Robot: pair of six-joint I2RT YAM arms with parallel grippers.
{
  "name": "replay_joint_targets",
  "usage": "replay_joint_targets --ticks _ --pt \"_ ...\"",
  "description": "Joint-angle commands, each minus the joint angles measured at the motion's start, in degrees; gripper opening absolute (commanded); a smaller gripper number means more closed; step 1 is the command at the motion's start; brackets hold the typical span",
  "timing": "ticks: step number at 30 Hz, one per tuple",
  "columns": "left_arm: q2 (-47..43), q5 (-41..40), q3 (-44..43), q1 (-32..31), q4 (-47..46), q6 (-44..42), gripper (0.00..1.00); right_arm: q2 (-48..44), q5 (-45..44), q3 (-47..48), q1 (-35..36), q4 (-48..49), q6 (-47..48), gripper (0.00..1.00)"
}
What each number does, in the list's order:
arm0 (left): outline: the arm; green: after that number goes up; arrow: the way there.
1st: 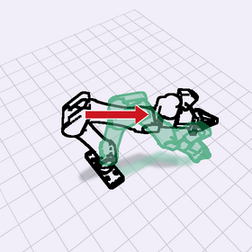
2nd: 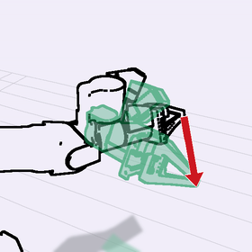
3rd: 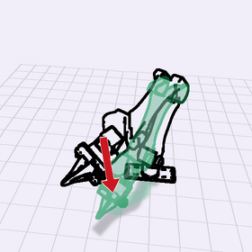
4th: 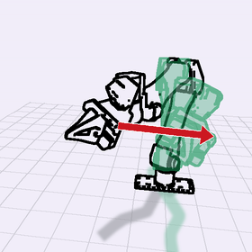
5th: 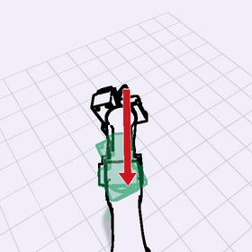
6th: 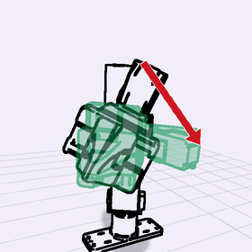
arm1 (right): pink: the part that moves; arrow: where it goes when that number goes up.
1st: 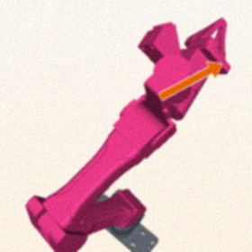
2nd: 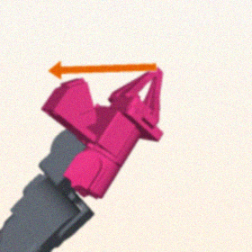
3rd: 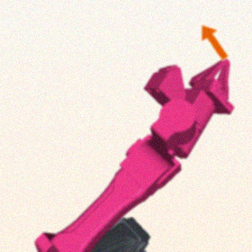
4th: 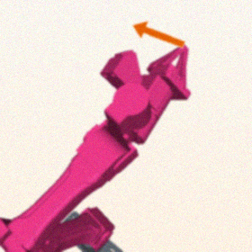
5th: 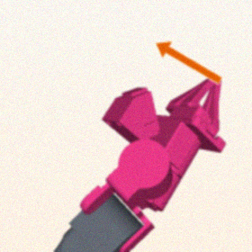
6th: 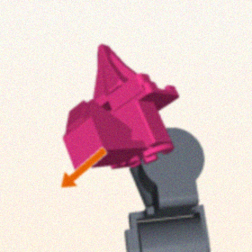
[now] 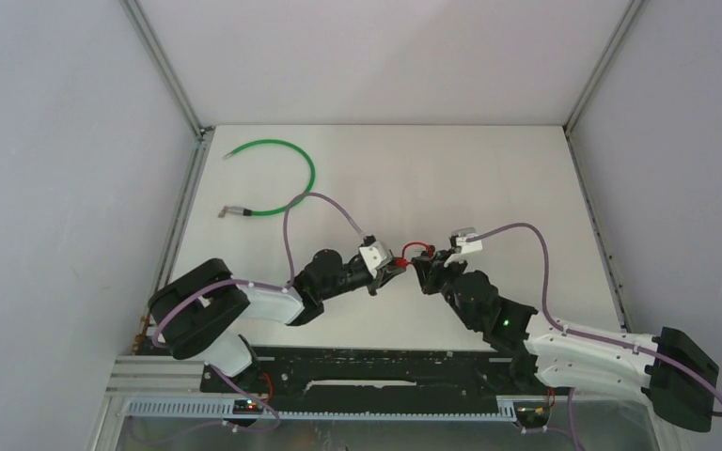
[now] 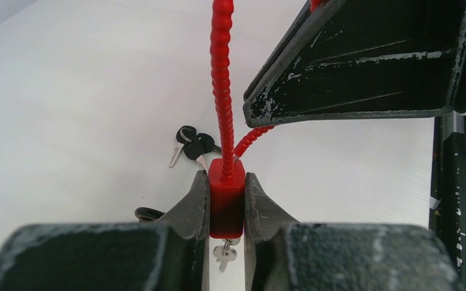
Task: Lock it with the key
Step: Lock the lock.
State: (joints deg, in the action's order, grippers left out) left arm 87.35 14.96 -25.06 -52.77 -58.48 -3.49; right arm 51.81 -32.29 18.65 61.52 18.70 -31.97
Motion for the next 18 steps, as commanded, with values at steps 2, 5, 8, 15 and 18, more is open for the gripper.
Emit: replay_joint_targets --ticks 2,5,8,15,18 --pt "-3.6 9.3 -5.3 -2.6 -32.6 2.0 0.00 5.5 18.6 -2.4 -1.3 -10.6 2.1 0.00" --pt "-3.4 9.8 -5.5 -2.6 -32.7 2.1 0.00 5.6 20.0 -1.9 -2.1 -10.8 2.9 0.00" --pt "-3.3 10.3 -5.7 -2.6 -32.7 2.3 0.00 6.1 21.2 -1.5 -3.0 -10.8 3.4 0.00" --pt "-3.1 11.7 -6.1 -2.6 -32.7 2.5 0.00 8.3 23.5 -0.2 -5.4 -9.9 4.5 0.00" --pt "-2.9 12.5 -6.3 -2.6 -32.7 2.6 0.00 9.5 24.7 0.2 -6.8 -9.0 5.0 0.00"
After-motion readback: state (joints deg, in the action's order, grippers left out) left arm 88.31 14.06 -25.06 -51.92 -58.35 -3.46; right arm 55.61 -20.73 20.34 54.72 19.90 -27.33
